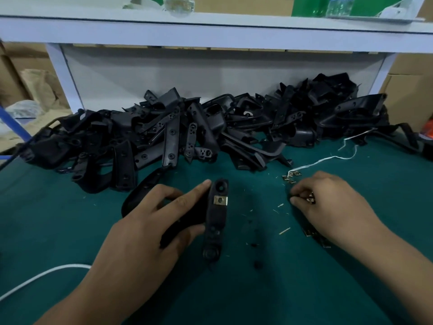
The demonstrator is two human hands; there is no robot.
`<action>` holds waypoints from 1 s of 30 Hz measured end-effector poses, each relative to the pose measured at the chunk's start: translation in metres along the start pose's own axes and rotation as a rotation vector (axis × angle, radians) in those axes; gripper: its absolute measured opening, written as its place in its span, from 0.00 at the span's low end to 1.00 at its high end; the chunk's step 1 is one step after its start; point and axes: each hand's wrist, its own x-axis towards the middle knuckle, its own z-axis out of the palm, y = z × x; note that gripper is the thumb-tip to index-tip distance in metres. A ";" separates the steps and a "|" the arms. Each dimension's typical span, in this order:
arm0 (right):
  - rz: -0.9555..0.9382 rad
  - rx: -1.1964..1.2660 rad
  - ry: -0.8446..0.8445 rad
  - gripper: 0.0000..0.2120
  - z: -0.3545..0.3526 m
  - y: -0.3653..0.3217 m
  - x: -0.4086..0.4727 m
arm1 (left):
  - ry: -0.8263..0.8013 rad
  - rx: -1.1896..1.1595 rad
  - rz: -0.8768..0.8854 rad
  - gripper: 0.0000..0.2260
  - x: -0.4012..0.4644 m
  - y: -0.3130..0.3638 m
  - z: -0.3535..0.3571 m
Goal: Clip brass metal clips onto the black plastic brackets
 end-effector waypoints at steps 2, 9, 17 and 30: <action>-0.071 -0.057 0.005 0.04 0.000 0.000 0.000 | -0.001 0.014 -0.007 0.28 0.000 -0.001 0.001; -0.354 0.382 0.017 0.07 0.003 -0.031 -0.013 | 0.023 -0.009 -0.040 0.28 0.001 -0.008 0.002; -0.473 0.313 -0.006 0.08 0.009 -0.047 -0.019 | 0.020 0.002 -0.064 0.28 0.001 -0.010 0.004; -0.149 1.367 -0.192 0.11 -0.004 -0.075 -0.035 | 0.058 0.025 -0.050 0.28 0.001 -0.012 0.006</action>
